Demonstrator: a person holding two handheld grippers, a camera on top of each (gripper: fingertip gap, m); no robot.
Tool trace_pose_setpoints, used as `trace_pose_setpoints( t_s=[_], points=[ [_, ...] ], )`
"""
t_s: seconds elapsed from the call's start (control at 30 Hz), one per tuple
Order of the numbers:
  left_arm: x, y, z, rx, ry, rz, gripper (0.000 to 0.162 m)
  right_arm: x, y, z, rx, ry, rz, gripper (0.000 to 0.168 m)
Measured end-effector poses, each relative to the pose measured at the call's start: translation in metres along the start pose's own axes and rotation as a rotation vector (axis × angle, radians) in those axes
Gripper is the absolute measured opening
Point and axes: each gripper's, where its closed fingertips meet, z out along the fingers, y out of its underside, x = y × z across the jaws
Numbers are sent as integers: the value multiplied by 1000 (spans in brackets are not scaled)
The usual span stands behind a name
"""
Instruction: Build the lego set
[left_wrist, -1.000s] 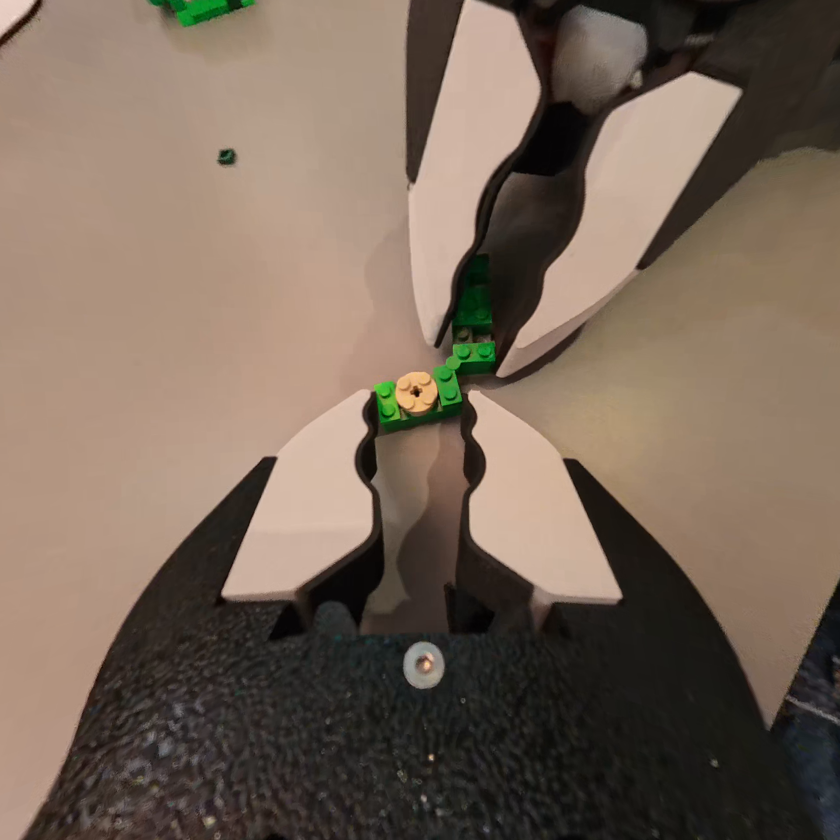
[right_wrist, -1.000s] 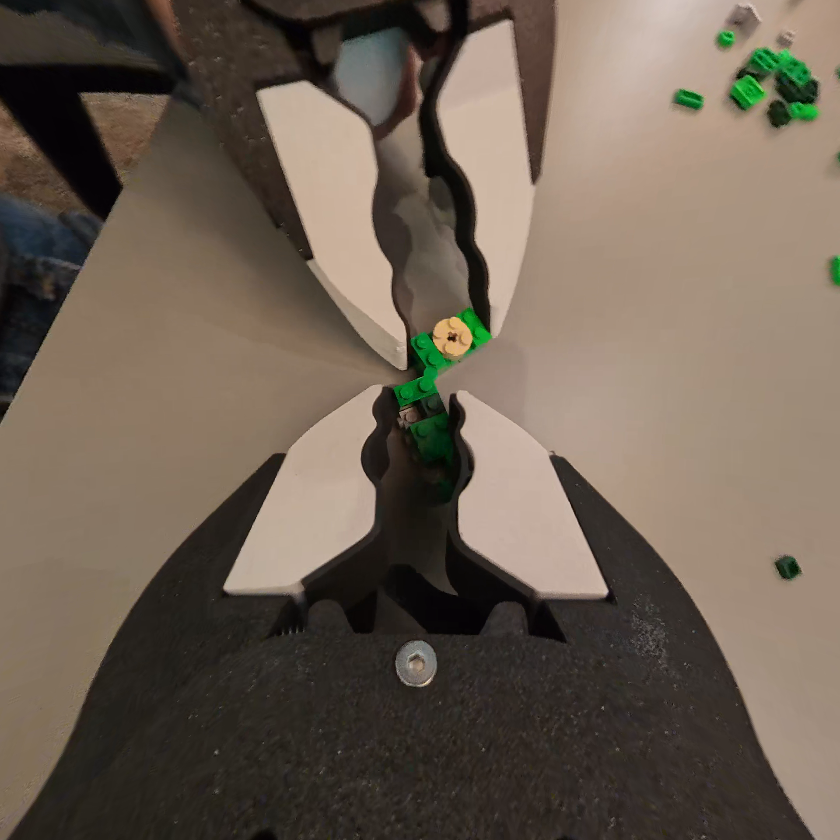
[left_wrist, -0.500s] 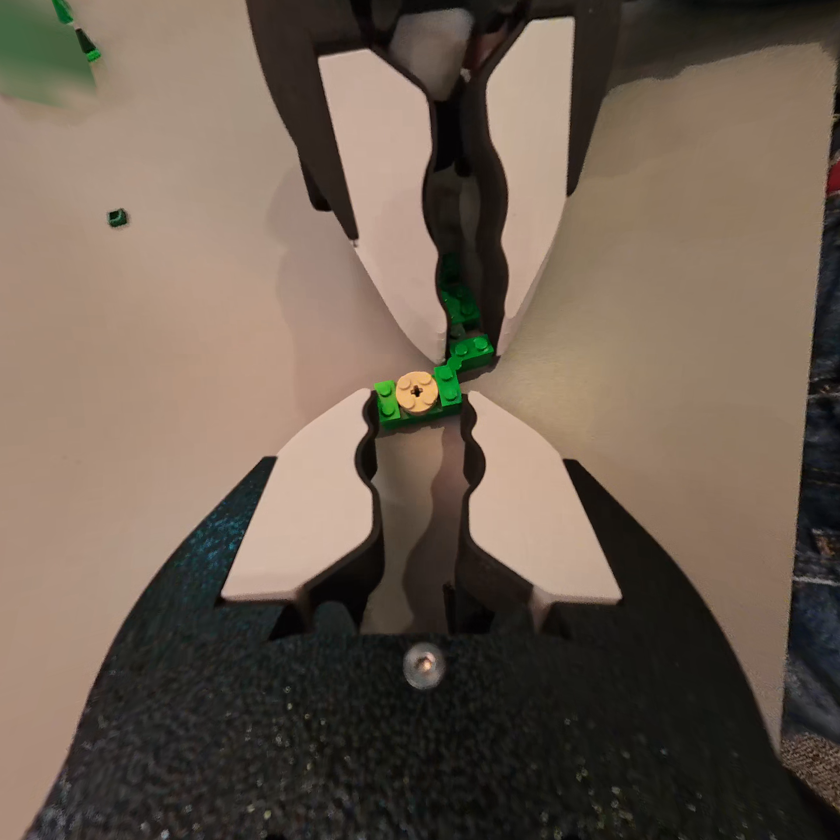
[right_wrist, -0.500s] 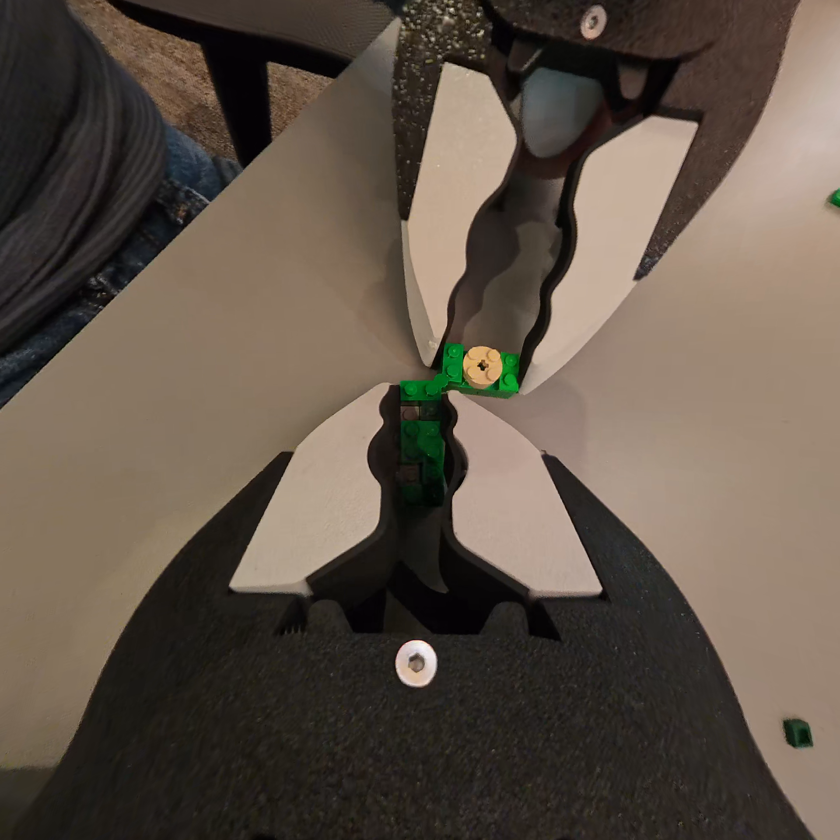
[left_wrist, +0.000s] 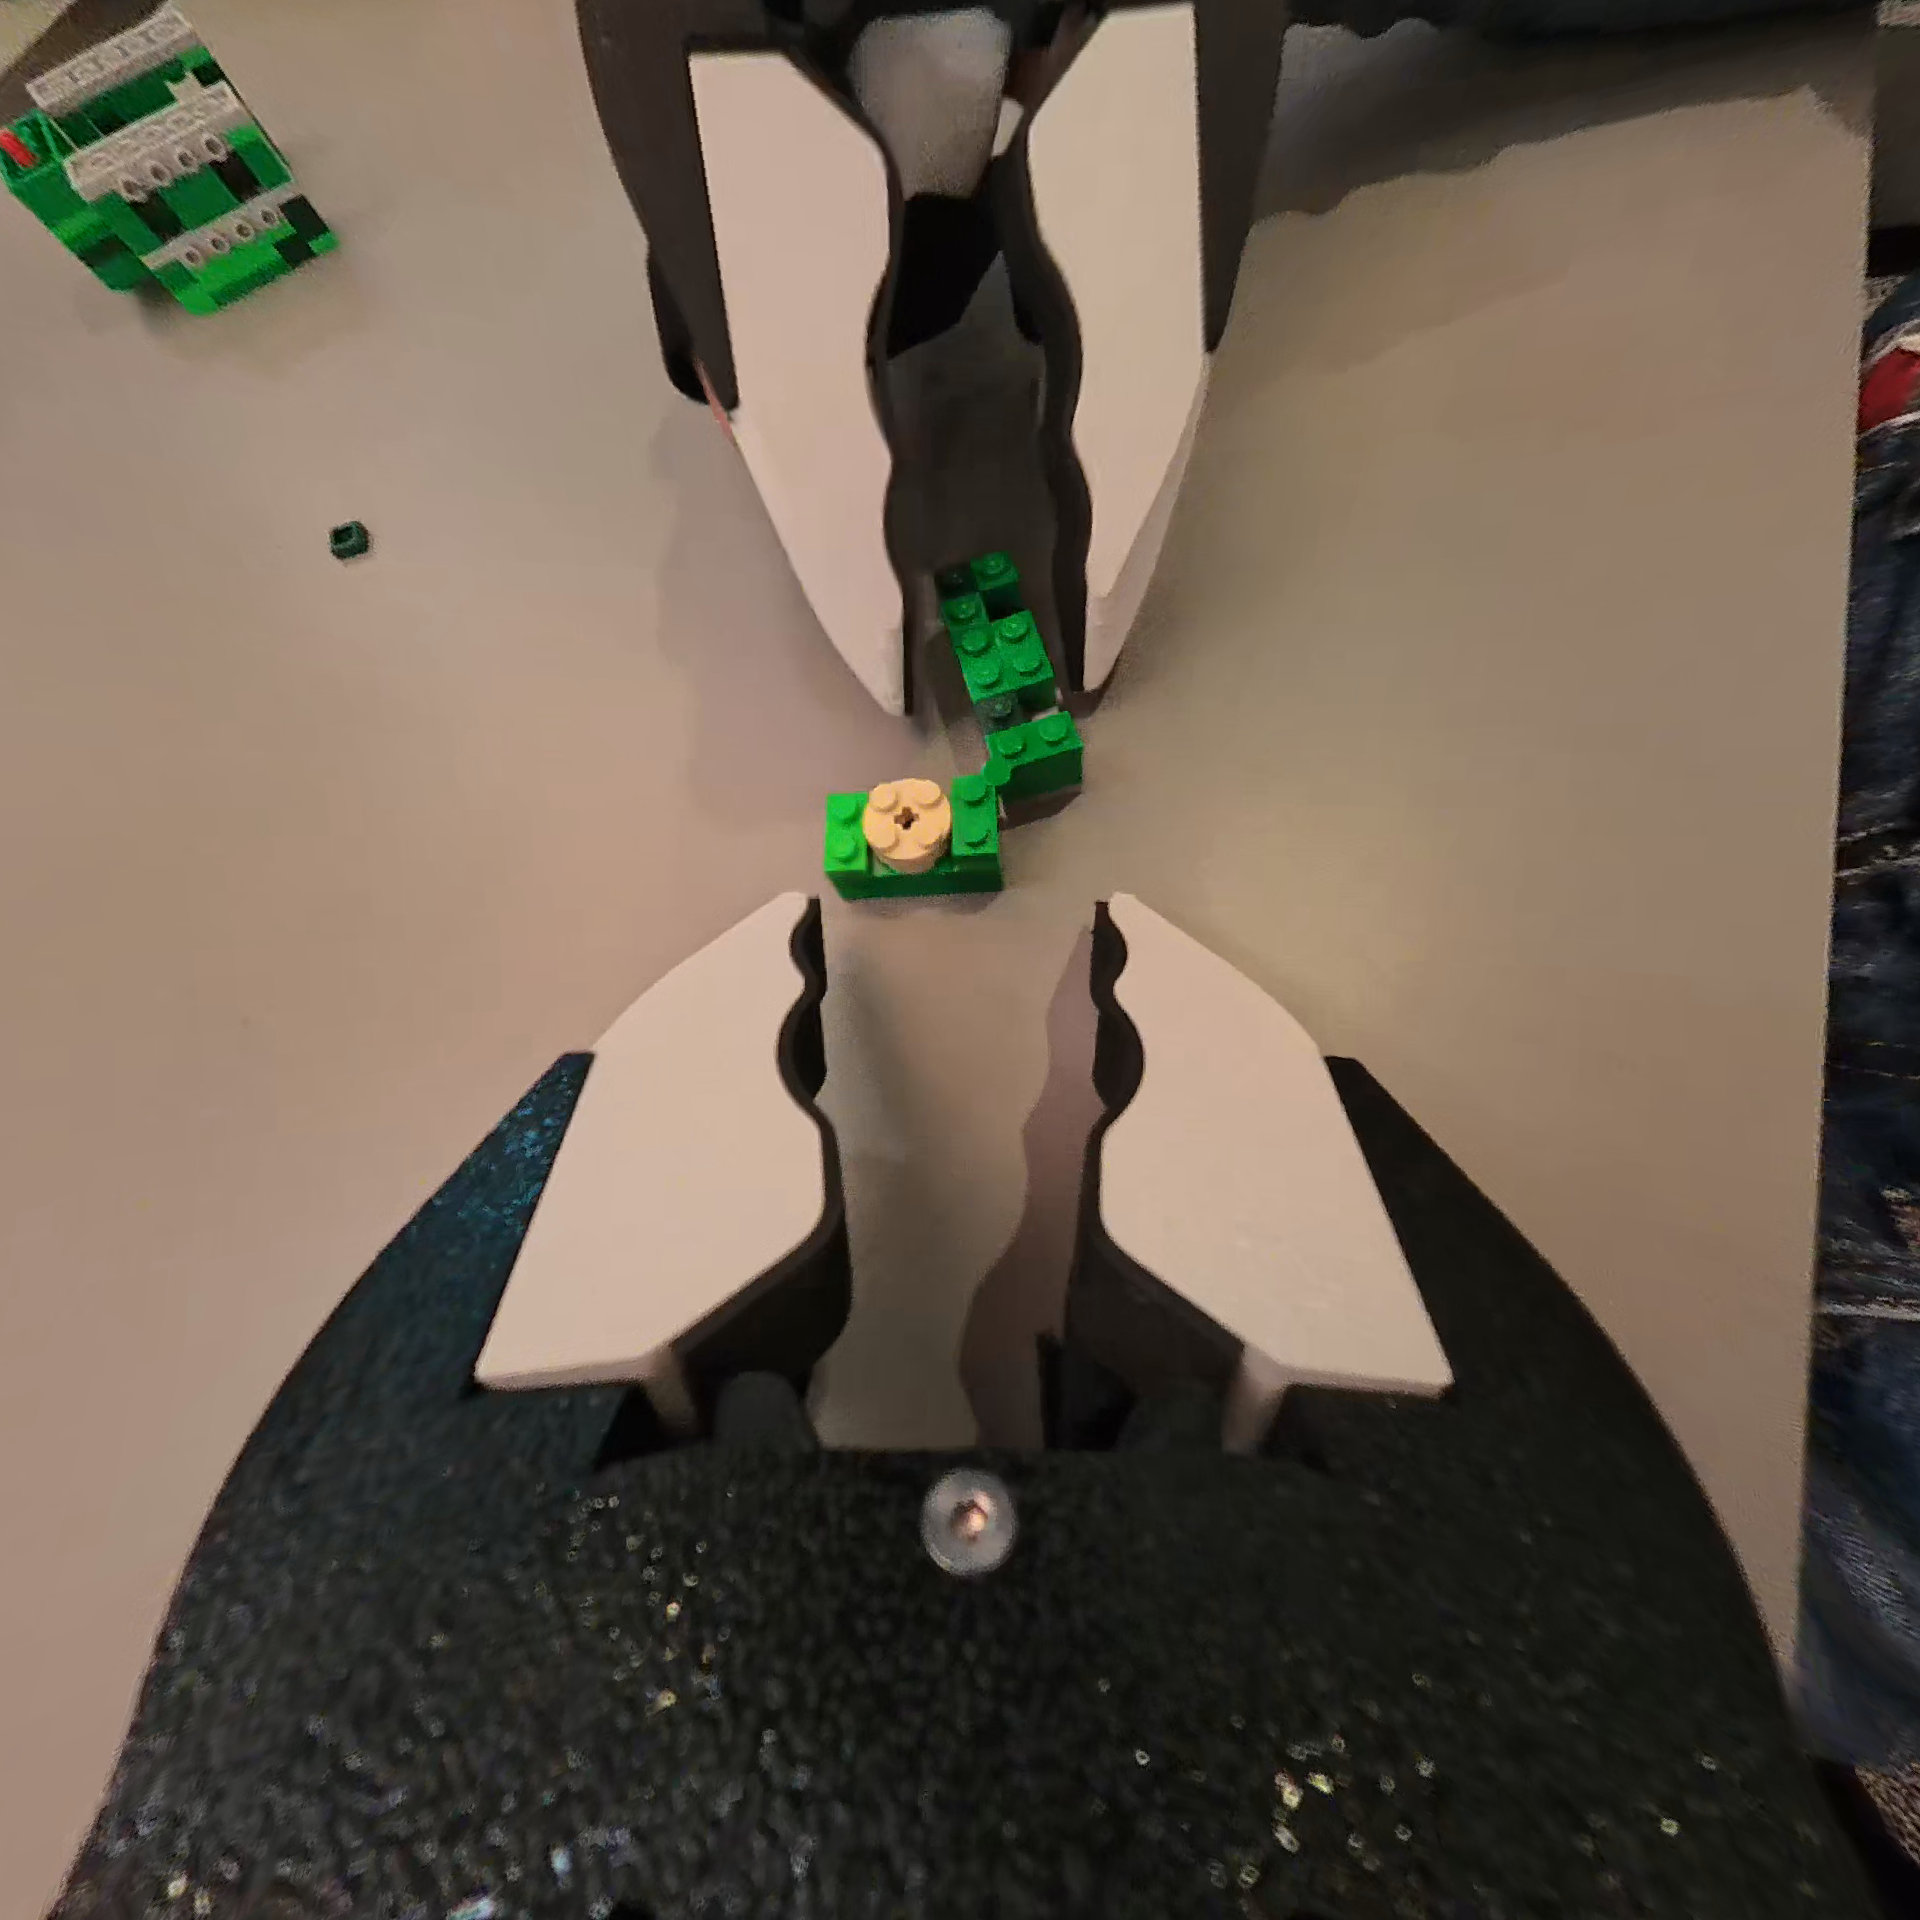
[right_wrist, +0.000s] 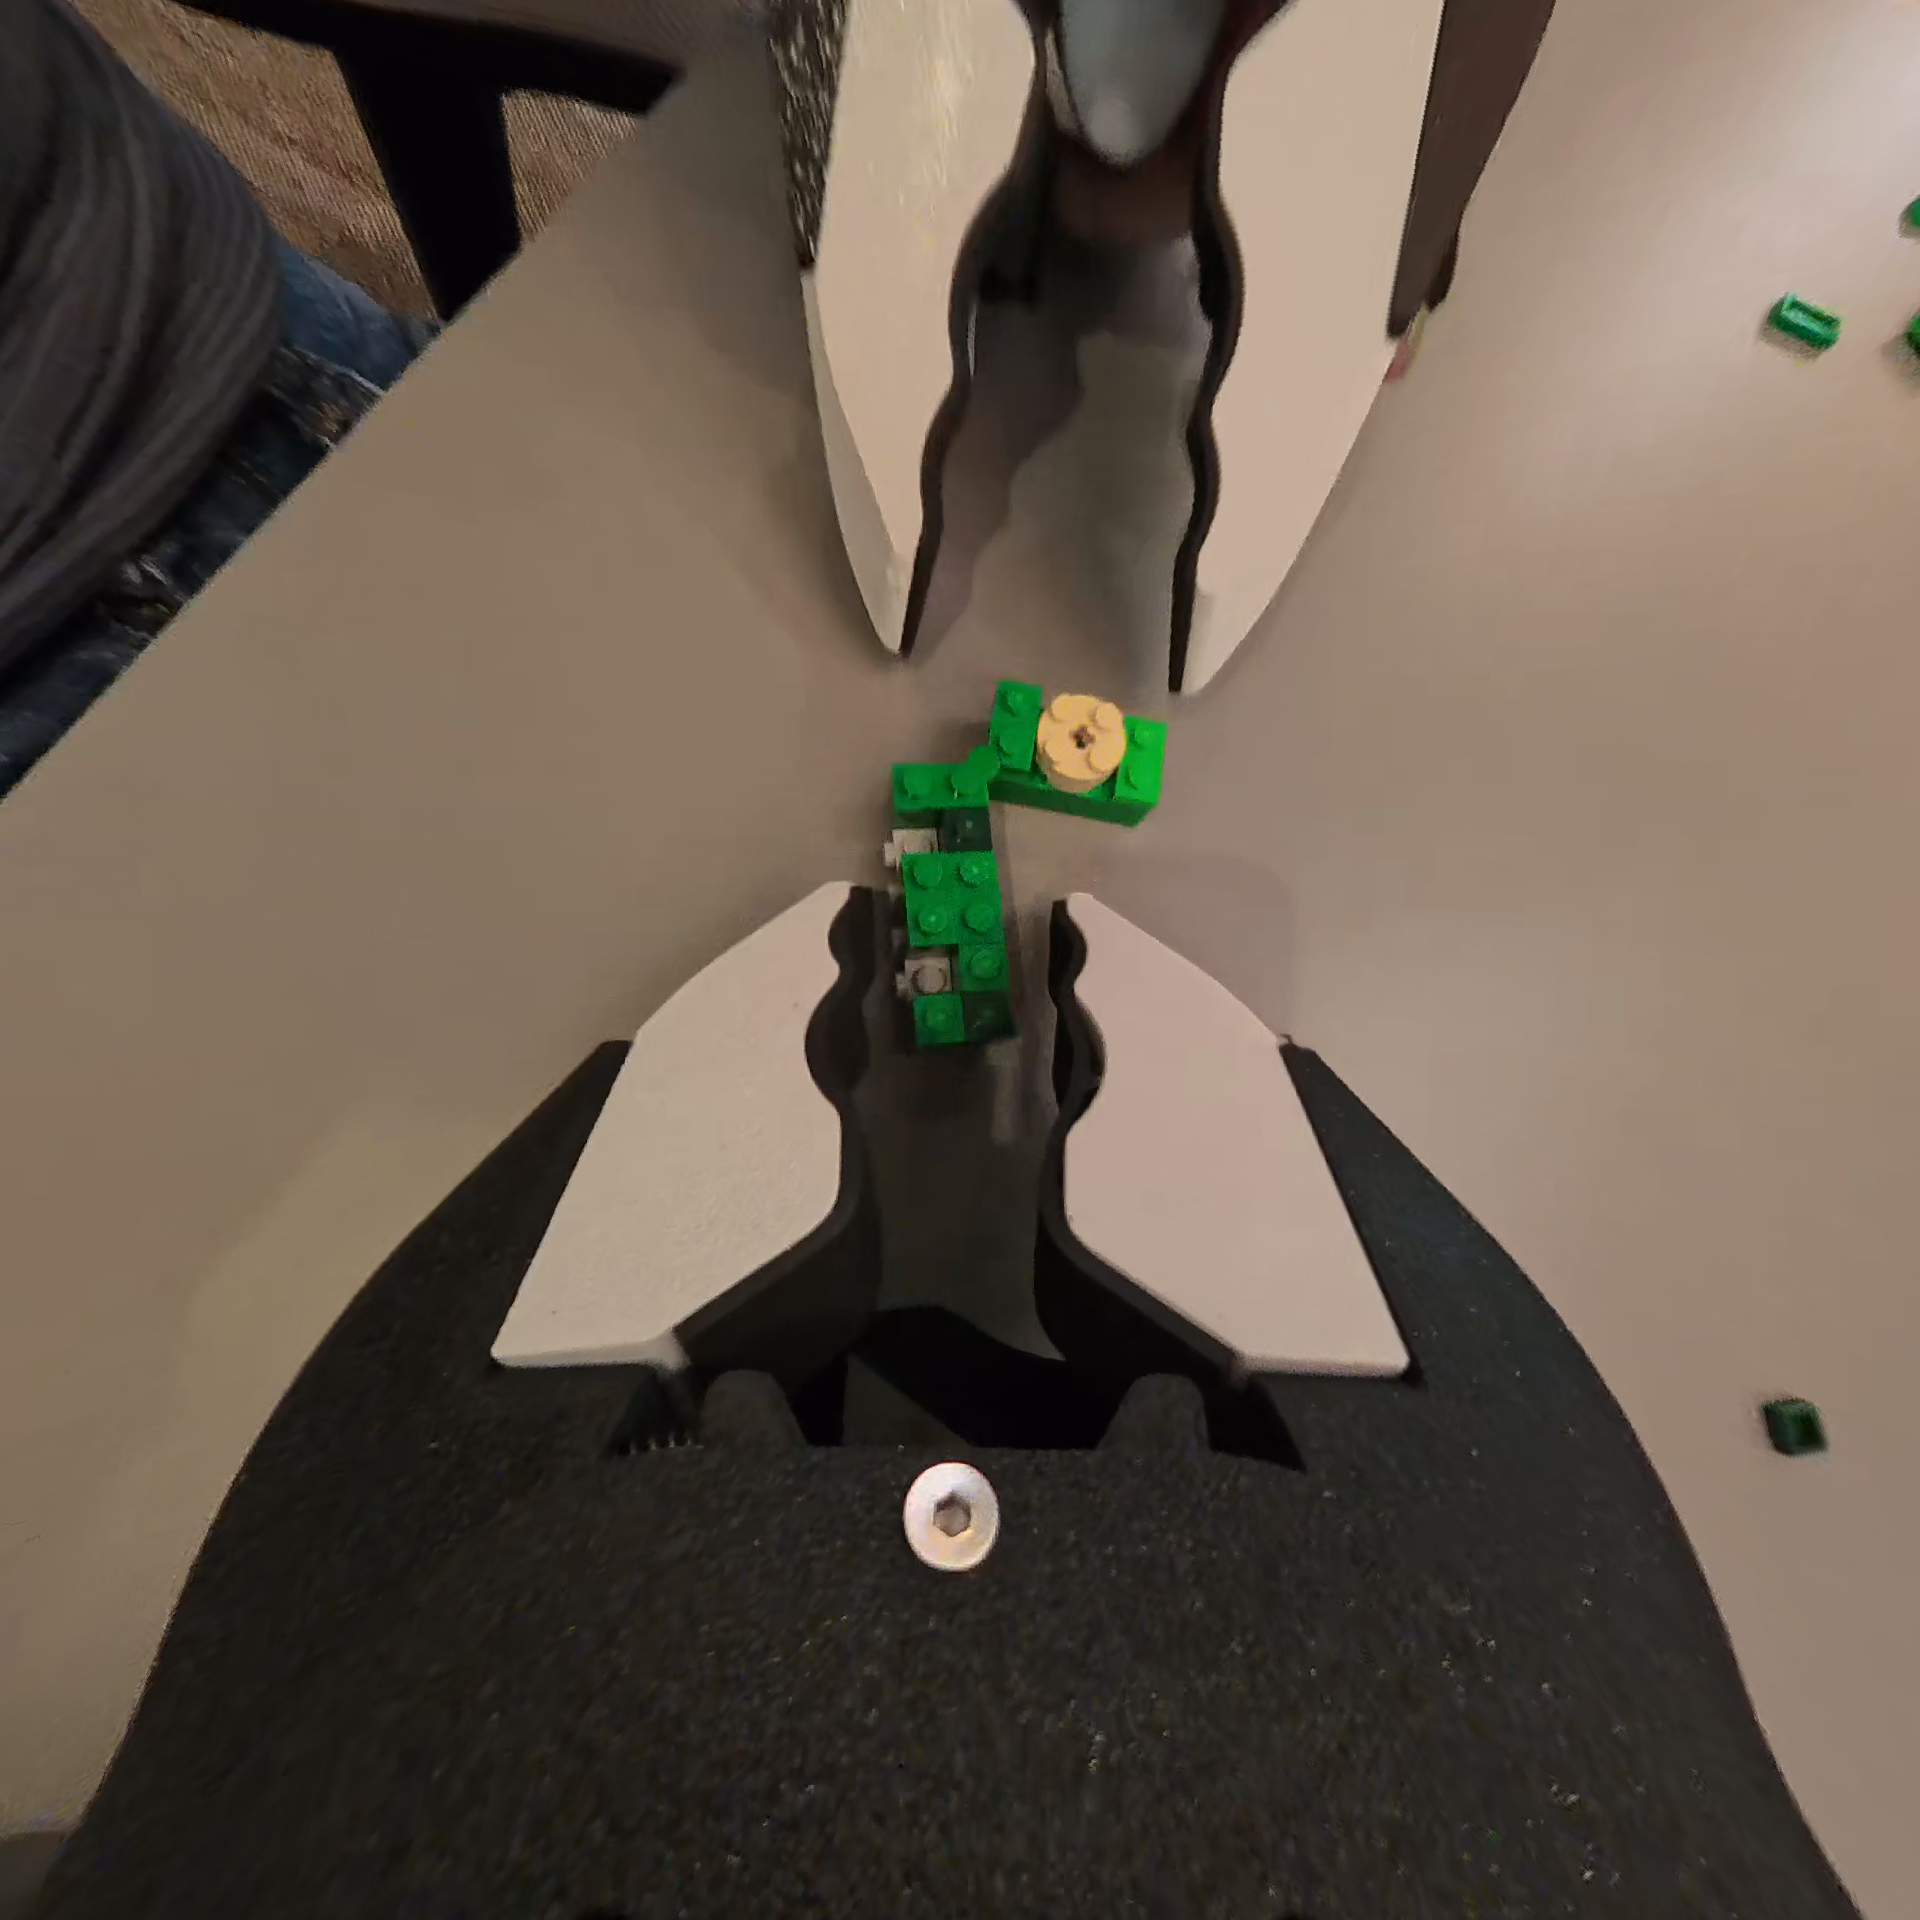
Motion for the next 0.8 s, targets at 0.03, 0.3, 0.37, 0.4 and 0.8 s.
trace_pose_setpoints(
  t_s=[0.03, 0.3, 0.37, 0.4, 0.8],
  points=[
    [0, 1, -1, -3, -12, 0, 49, -1, -1, 1, 3, -8, 13, 26],
    [-7, -42, -43, 227, -210, -10, 55, -13, -59, -50, 552, -304, 238, 17],
    [-5, -65, -57, 297, -255, 39, 57, -18, -76, -79, 755, -433, 270, 17],
    [-4, -76, -62, 319, -278, 72, 58, -19, -80, -91, 826, -480, 278, 17],
    [16, -144, -64, 303, -373, 392, 57, -30, -93, -112, 946, -594, 260, 17]
  ],
)
